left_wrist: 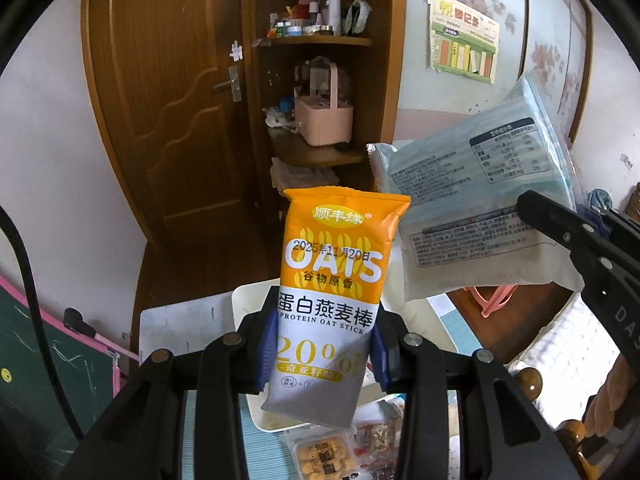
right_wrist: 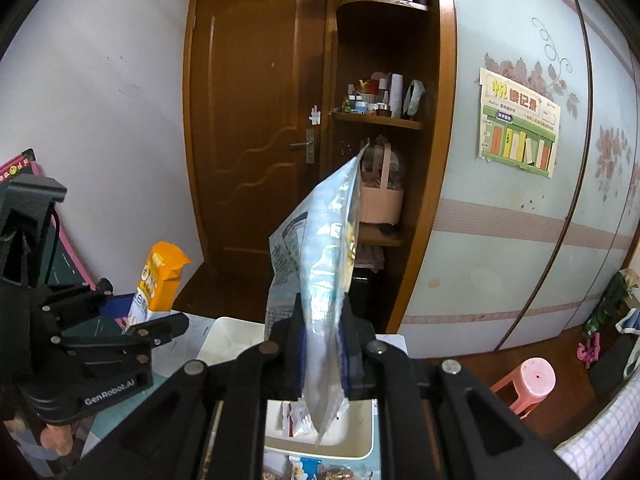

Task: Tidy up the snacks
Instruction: 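Lift both packages over the white bin and release them inside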

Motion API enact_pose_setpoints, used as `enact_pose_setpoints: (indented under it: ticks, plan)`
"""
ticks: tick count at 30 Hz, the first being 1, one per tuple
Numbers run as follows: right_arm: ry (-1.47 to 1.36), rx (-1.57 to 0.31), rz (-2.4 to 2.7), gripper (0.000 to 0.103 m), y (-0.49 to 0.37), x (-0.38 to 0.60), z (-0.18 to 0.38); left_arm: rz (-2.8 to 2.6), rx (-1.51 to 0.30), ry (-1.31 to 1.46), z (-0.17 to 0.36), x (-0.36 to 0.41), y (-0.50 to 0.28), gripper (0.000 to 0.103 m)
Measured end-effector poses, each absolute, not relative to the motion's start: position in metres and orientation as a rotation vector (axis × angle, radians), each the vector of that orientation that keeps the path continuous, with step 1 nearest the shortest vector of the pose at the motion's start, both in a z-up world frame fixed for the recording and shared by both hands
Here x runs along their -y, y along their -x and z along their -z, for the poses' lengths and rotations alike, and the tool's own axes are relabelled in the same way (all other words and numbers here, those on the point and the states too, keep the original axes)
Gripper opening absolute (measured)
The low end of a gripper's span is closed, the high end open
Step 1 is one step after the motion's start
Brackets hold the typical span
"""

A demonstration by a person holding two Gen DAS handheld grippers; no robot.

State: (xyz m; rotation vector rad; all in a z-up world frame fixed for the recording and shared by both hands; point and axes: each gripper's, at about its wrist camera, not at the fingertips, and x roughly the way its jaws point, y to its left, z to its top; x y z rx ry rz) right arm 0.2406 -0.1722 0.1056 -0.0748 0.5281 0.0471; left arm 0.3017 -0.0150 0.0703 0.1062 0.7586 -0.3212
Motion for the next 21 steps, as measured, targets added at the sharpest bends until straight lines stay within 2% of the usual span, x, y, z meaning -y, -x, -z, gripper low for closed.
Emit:
enact_pose_setpoints:
  ticks: [11, 15, 17, 18, 19, 21]
  plan:
    - [0.069, -0.587, -0.042, 0.012, -0.268, 0.17, -0.085, 0.296, -0.783, -0.105, -0.046, 0.02, -0.321, 0.038]
    - [0.056, -0.619, -0.05, 0.013, -0.279, 0.171, -0.08, 0.277, -0.785, -0.113, -0.041, 0.026, -0.326, 0.042]
    - [0.05, -0.638, -0.053, 0.013, -0.285, 0.172, -0.076, 0.266, -0.784, -0.12, -0.038, 0.028, -0.327, 0.065]
    - [0.047, -0.649, -0.059, 0.013, -0.287, 0.171, -0.074, 0.253, -0.775, -0.118, -0.037, 0.028, -0.327, 0.089]
    - [0.042, -0.663, -0.07, 0.015, -0.29, 0.171, -0.071, 0.242, -0.759, -0.113, -0.038, 0.027, -0.327, 0.099]
    - [0.028, -0.687, -0.08, 0.017, -0.296, 0.173, -0.067, 0.244, -0.727, -0.114, -0.039, 0.026, -0.324, 0.099]
